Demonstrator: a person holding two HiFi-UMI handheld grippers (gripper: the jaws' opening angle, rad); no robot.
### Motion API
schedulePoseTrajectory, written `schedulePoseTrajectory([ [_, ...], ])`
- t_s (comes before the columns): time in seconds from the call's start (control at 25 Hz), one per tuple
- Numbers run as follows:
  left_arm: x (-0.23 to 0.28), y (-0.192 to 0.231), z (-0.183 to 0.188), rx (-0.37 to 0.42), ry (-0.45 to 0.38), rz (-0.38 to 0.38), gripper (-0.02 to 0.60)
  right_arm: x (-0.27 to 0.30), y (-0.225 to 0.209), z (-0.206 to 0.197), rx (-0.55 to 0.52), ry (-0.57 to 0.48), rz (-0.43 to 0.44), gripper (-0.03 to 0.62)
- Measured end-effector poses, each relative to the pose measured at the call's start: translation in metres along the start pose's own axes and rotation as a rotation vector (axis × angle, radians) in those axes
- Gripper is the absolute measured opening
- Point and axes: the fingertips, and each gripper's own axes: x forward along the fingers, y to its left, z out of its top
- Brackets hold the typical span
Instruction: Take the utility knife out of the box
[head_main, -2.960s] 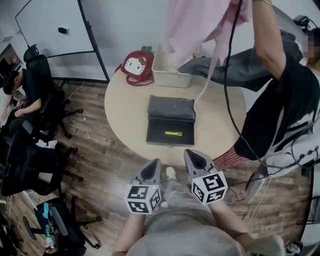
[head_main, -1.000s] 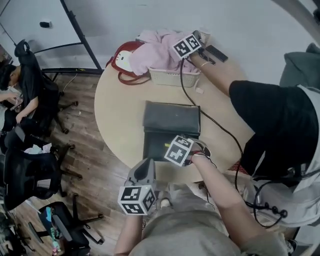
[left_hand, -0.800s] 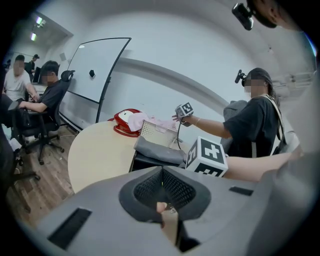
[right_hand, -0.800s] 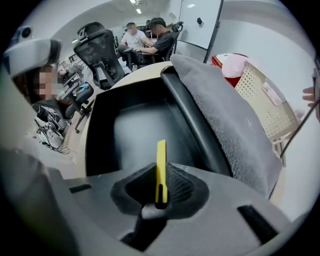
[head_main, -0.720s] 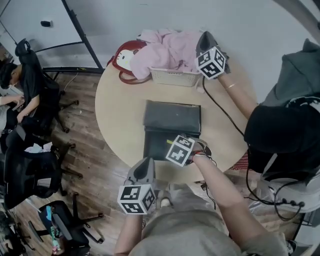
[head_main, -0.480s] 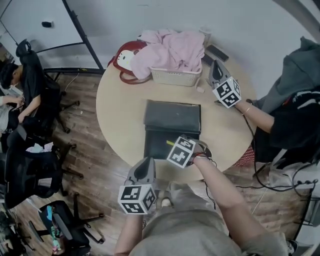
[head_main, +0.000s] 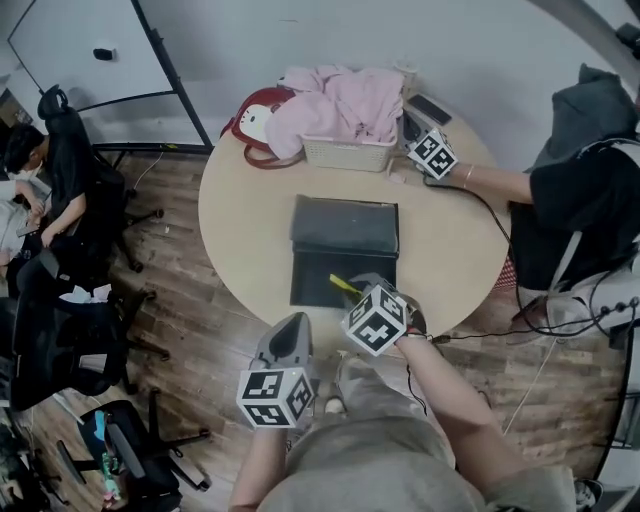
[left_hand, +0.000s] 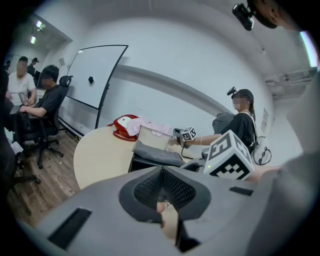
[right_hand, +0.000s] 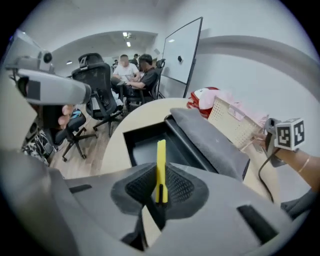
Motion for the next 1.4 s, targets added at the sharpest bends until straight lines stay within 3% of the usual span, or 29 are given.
schedulePoseTrajectory([
  [0.6, -0.056, -0.036, -0.002, 0.051, -0.064, -0.028, 0.003, -0.126, 0.021, 0.019, 0.3, -0.443, -0.21, 0.043],
  [1.4, -0.142, -0.076, -0.03, 0.086, -0.122, -0.078, 0.003, -0.236, 0.106, -0.03, 0.454, -0.676, -0.319, 0.043],
])
